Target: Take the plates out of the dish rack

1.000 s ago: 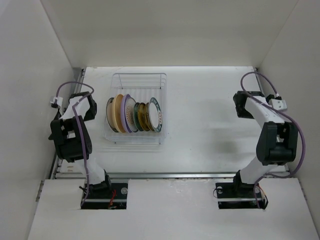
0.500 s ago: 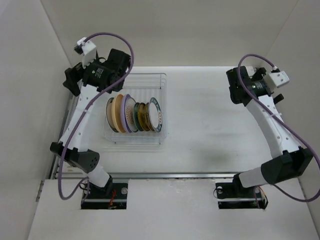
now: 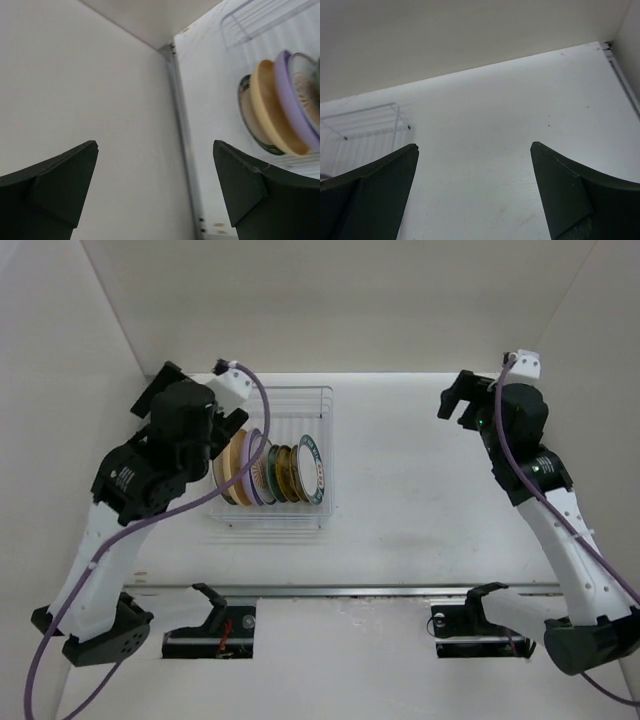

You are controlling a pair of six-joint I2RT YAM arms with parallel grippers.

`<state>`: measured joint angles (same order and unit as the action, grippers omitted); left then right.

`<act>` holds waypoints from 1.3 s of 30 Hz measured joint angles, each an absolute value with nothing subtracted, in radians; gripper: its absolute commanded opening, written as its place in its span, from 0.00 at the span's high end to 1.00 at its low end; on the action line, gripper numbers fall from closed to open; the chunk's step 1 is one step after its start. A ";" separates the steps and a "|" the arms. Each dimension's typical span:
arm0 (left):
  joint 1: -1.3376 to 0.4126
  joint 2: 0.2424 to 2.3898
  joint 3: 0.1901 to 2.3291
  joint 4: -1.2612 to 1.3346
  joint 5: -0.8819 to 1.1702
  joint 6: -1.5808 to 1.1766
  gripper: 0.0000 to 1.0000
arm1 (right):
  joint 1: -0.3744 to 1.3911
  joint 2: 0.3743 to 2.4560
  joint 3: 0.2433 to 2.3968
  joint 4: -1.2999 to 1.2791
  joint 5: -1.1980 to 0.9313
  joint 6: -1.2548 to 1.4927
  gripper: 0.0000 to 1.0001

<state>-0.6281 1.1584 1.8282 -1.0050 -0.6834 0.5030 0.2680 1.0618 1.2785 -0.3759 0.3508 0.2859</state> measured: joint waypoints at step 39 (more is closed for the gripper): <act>-0.575 2.046 2.097 -1.316 -0.046 0.007 0.90 | 0.270 0.968 0.997 -0.368 -0.068 0.318 0.00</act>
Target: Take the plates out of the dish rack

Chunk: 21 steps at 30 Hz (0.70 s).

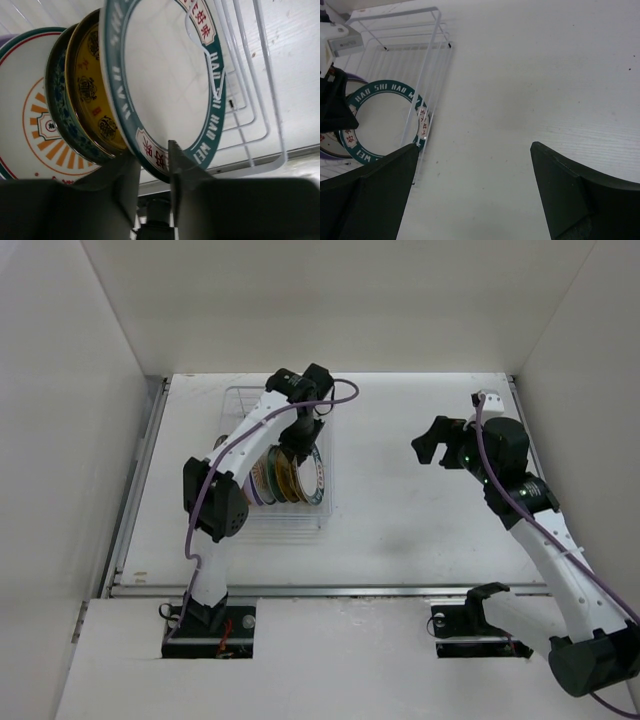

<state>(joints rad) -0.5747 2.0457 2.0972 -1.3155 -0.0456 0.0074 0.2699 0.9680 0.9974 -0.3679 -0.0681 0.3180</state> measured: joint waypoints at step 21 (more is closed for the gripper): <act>-0.509 1.848 2.263 -1.253 -0.007 -0.073 1.00 | 0.270 1.084 1.020 -0.356 -0.349 0.328 0.00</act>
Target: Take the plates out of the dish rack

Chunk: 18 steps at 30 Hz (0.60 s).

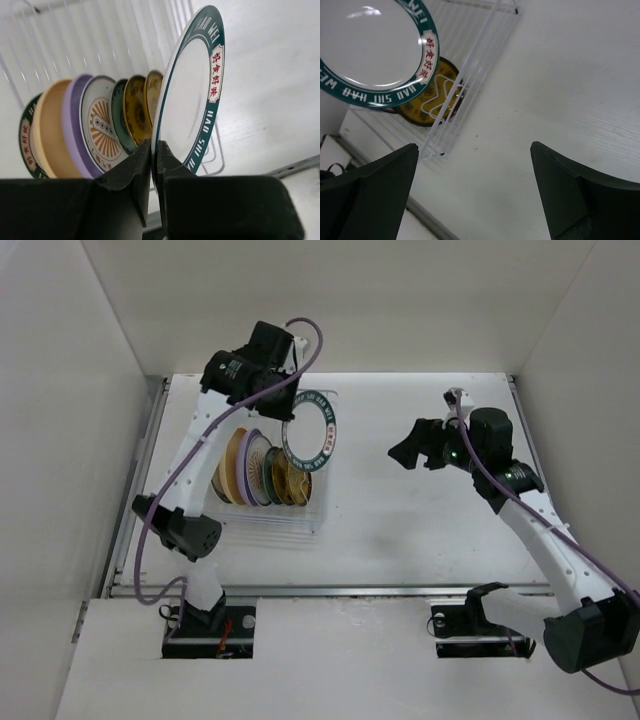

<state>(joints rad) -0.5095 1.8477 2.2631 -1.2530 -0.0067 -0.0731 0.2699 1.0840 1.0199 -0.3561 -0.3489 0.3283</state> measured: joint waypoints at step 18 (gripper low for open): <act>-0.329 1.853 2.167 -1.104 0.591 -0.163 1.00 | 0.278 1.401 1.009 0.056 -0.751 0.515 0.14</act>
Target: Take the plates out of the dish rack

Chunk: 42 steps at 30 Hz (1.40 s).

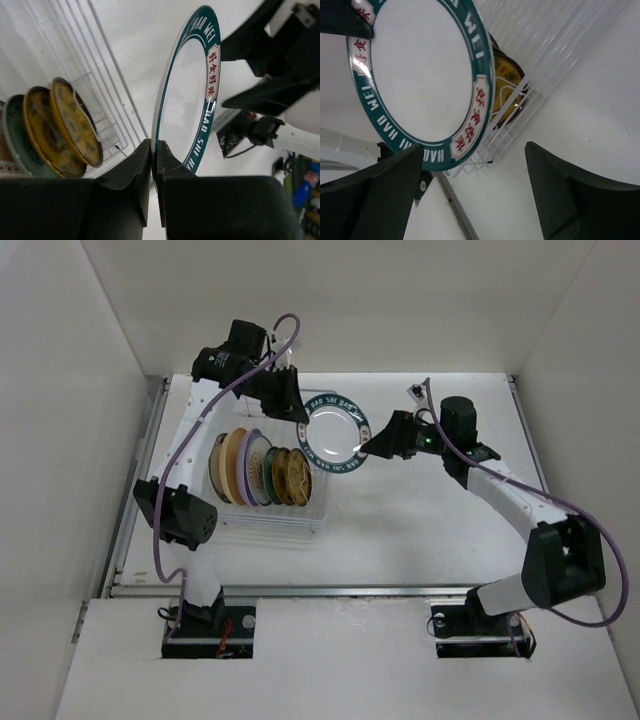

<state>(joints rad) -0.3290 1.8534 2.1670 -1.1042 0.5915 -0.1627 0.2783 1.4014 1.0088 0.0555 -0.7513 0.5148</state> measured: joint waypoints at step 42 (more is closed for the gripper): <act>-0.036 2.225 2.368 -1.116 -0.296 -0.001 0.10 | -0.132 1.692 1.012 -0.022 -0.503 0.862 1.00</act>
